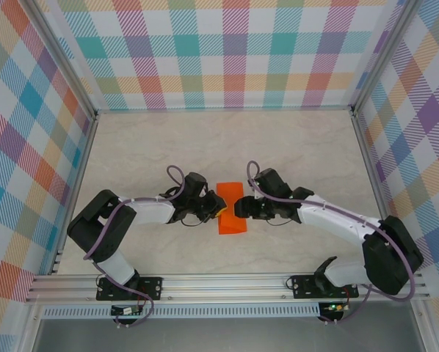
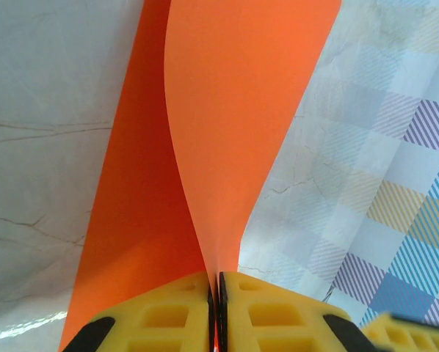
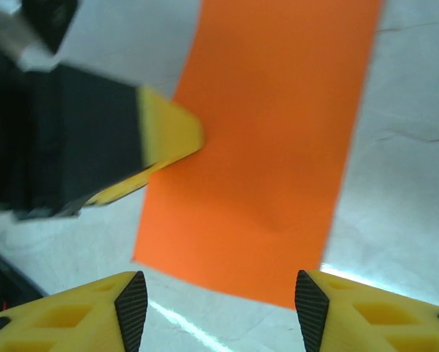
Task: Fold a paper plane with a square sheet of paper (pick it up from the middle)
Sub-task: Fold the triangle a second time at the center of the table.
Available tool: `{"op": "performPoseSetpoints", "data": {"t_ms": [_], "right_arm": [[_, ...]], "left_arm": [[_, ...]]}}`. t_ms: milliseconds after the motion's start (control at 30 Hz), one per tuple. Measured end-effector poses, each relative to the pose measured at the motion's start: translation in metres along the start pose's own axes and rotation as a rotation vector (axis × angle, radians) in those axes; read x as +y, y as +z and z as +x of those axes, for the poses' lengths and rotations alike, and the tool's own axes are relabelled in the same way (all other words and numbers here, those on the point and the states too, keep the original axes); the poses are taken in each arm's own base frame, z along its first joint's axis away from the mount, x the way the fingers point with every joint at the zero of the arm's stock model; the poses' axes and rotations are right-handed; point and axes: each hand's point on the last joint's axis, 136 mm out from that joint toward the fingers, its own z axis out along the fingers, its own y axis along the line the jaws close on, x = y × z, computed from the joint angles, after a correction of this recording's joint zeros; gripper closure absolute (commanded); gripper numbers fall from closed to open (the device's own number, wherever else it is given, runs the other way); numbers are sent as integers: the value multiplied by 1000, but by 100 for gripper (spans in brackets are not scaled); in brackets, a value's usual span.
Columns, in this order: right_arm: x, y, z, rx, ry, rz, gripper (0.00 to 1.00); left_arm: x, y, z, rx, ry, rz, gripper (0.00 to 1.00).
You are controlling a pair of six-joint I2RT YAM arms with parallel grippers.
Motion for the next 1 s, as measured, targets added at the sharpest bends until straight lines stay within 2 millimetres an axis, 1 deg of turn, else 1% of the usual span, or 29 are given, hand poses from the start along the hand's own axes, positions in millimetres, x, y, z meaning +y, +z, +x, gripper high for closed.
{"op": "performPoseSetpoints", "data": {"t_ms": [167, 200, 267, 300, 333, 400, 467, 500, 633, 667, 767, 900, 1000], "right_arm": [[24, 9, 24, 8, -184, 61, 36], [30, 12, 29, 9, -228, 83, 36], [39, 19, 34, 6, -292, 119, 36], [44, 23, 36, 1, -325, 139, 36], [47, 27, 39, -1, -347, 154, 36], [45, 33, 41, -4, -369, 188, 36], [40, 34, 40, -12, -370, 215, 35], [39, 34, 39, -20, -366, 223, 35], [33, 34, 40, -31, -352, 233, 35], [33, 34, 40, -29, -352, 234, 34], [35, 34, 41, -30, -361, 229, 33], [38, 35, 45, -26, -385, 235, 33], [39, 40, 44, -22, -405, 260, 34]], "left_arm": [[1, 0, 0, 2, -2, -7, 88], [0, 0, 0, 3, -2, -7, 85], [0, 0, 1, 6, -2, -7, 83], [0, 0, 1, 9, -2, -7, 79], [1, 0, 2, 12, -3, -9, 72], [1, 0, 3, 20, 2, -15, 69], [3, 0, 4, 25, 11, -22, 66], [5, -1, 5, 28, 13, -30, 67], [10, -1, 5, 33, 19, -53, 84], [11, -1, 5, 34, 21, -56, 87], [9, -2, 4, 34, 21, -57, 87], [-2, -3, 3, 37, 35, -45, 88], [-5, -3, 2, 36, 47, -39, 88]]}}
